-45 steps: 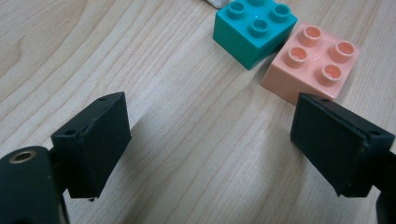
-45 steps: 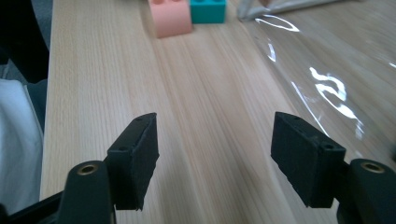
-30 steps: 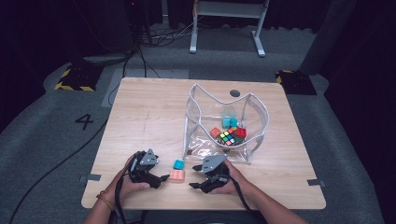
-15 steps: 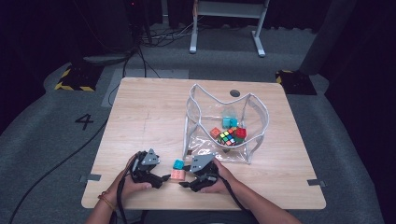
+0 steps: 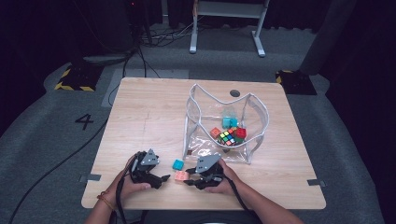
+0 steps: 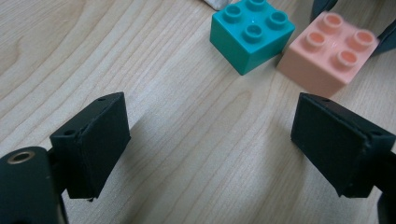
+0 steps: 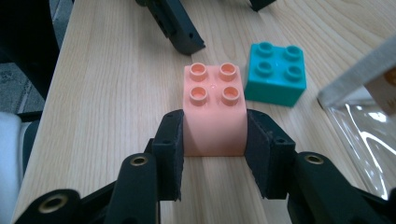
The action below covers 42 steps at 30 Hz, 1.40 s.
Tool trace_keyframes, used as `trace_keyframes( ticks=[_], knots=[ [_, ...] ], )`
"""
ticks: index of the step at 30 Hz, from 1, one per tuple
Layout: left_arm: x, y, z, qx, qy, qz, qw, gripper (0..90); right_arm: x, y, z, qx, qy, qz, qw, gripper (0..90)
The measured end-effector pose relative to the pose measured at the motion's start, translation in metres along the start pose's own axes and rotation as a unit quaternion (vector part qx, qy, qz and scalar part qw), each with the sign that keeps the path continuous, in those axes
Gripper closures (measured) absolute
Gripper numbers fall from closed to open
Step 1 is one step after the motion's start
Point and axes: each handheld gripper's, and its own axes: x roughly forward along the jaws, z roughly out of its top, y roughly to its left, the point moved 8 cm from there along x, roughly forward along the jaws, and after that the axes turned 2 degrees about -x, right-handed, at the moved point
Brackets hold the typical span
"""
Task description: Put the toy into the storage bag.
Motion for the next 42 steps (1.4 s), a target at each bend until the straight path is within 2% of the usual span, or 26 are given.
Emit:
trace_keyframes(
  ticks=[2,3,5,7,11,13,16,17,19,20,21,24,25,26,30,31,35,36,38,39,40,42],
  knots=[
    [0.0,0.0,0.0,0.001,0.001,0.0,1.0,11.7,-0.004,0.001,-0.003,0.016,-0.005,-0.001,0.9999,59.5],
    [0.0,0.0,0.0,0.001,0.001,0.0,1.0,11.7,-0.01,0.002,-0.009,0.029,0.009,-0.002,0.9996,59.6],
    [0.0,0.0,0.0,0.001,0.001,-0.001,1.0,11.7,-0.015,0.0,-0.014,0.024,0.01,-0.004,0.9997,59.5],
    [0.0,0.0,-0.001,0.001,0.001,-0.002,1.0,11.7,-0.019,0.001,-0.017,0.044,0.008,-0.011,0.999,59.5],
    [-0.001,0.0,-0.001,0.002,0.001,-0.002,1.0,11.8,-0.032,0.0,-0.027,0.061,0.007,-0.022,0.9978,59.6],
    [-0.001,0.0,-0.001,0.002,0.001,-0.003,1.0,11.8,-0.035,-0.001,-0.03,0.064,0.006,-0.024,0.9976,59.6],
    [-0.001,0.001,-0.001,0.003,0.001,-0.003,1.0,11.8,-0.051,-0.001,-0.043,0.075,0.012,-0.038,0.9964,59.6],
    [-0.001,0.001,-0.001,0.003,0.001,-0.003,1.0,11.8,-0.053,-0.004,-0.045,0.058,0.003,-0.041,0.9975,59.7],
    [-0.001,0.001,-0.001,0.003,0.001,-0.003,1.0,11.8,-0.058,-0.006,-0.049,0.059,0.006,-0.047,0.9971,59.6],
    [-0.001,0.001,-0.001,0.003,0.001,-0.003,1.0,11.8,-0.068,-0.008,-0.057,0.071,0.011,-0.056,0.9958,59.6],
    [-0.001,0.001,-0.001,0.003,0.001,-0.003,1.0,11.8,-0.072,-0.01,-0.06,0.068,0.01,-0.064,0.9956,59.6],
    [-0.001,0.001,-0.001,0.003,0.001,-0.003,1.0,11.8,-0.086,-0.011,-0.072,0.081,0.016,-0.08,0.9934,59.6],
    [-0.001,0.001,-0.001,0.003,0.001,-0.003,1.0,11.8,-0.086,-0.011,-0.072,0.081,0.016,-0.08,0.9934,59.6],
    [-0.001,0.001,-0.001,0.003,0.001,-0.003,1.0,11.8,-0.098,-0.011,-0.081,0.087,0.024,-0.09,0.9918,59.7],
    [-0.001,0.001,-0.001,0.003,0.001,-0.003,1.0,11.8,-0.115,-0.014,-0.091,0.103,0.021,-0.104,0.989,59.7],
    [-0.001,0.001,-0.001,0.003,0.001,-0.003,1.0,11.7,-0.118,-0.017,-0.092,0.091,0.012,-0.108,0.99,59.7],
    [-0.001,0.001,-0.001,0.004,0.001,-0.002,1.0,11.9,-0.129,-0.019,-0.096,0.097,0.012,-0.123,0.9876,59.7],
    [-0.001,0.001,-0.001,0.004,0.001,-0.002,1.0,11.8,-0.141,-0.023,-0.1,0.108,0.005,-0.135,0.9849,59.7],
    [-0.001,0.001,-0.001,0.004,0.001,-0.002,1.0,11.8,-0.148,-0.026,-0.106,0.116,0.008,-0.148,0.9821,59.7],
    [-0.001,0.001,-0.001,0.004,0.001,-0.002,1.0,11.9,-0.148,-0.026,-0.106,0.116,0.008,-0.148,0.9821,59.7],
    [-0.001,0.001,-0.001,0.004,0.001,-0.002,1.0,11.9,-0.155,-0.03,-0.114,0.121,0.012,-0.16,0.9795,59.7],
    [-0.001,0.002,-0.001,0.006,0.001,-0.002,1.0,11.8,-0.163,-0.033,-0.118,0.139,0.002,-0.162,0.9771,59.7]
  ],
)
